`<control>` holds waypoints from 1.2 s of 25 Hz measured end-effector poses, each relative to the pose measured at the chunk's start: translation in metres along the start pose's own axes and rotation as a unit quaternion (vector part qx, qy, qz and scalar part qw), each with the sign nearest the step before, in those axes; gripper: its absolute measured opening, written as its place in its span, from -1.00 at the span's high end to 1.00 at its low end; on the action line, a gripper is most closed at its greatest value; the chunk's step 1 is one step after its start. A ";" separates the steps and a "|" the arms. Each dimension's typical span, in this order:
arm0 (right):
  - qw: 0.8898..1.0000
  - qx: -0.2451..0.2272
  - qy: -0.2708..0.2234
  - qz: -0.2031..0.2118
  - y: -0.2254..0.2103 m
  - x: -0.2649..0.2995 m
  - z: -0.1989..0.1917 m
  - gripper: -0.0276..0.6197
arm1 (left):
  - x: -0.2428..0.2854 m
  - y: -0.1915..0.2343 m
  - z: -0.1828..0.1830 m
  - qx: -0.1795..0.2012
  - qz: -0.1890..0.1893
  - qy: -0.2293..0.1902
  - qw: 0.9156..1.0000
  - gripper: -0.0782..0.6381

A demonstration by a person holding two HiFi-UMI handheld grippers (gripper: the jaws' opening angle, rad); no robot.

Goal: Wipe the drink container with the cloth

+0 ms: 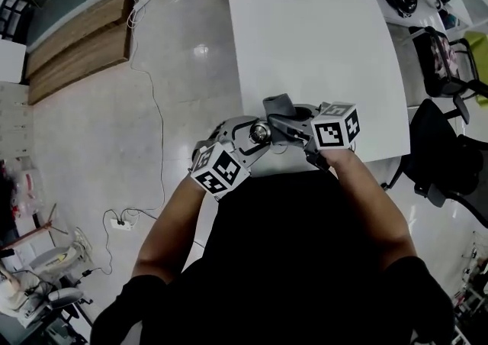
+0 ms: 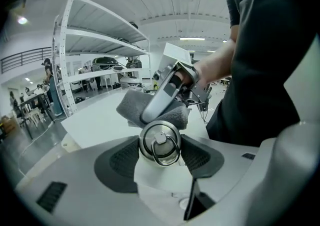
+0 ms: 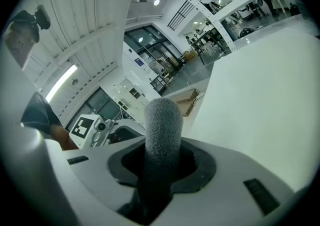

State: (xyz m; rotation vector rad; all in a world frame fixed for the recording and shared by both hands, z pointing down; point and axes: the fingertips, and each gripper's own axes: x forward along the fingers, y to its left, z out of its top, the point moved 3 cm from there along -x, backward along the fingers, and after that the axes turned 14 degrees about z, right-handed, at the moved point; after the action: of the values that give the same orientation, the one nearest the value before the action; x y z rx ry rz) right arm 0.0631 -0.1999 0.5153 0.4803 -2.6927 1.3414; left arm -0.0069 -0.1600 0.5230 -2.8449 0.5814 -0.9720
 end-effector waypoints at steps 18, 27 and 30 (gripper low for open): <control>0.996 0.028 0.002 -0.079 -0.067 -0.018 -0.018 0.59 | -0.001 0.000 -0.001 -0.016 0.009 -0.023 1.000 0.05; 0.991 -0.015 0.026 -0.129 -0.085 -0.019 -0.021 0.59 | -0.002 0.001 -0.001 -0.027 0.016 -0.025 0.999 0.05; 0.988 -0.031 0.047 -0.146 -0.090 -0.018 -0.022 0.59 | -0.001 -0.001 0.000 -0.016 0.015 -0.026 0.999 0.05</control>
State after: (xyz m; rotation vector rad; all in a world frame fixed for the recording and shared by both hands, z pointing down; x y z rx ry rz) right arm 0.1080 -0.2290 0.5935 0.7493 -2.4616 1.1661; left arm -0.0076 -0.1588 0.5226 -2.8700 0.6377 -0.8895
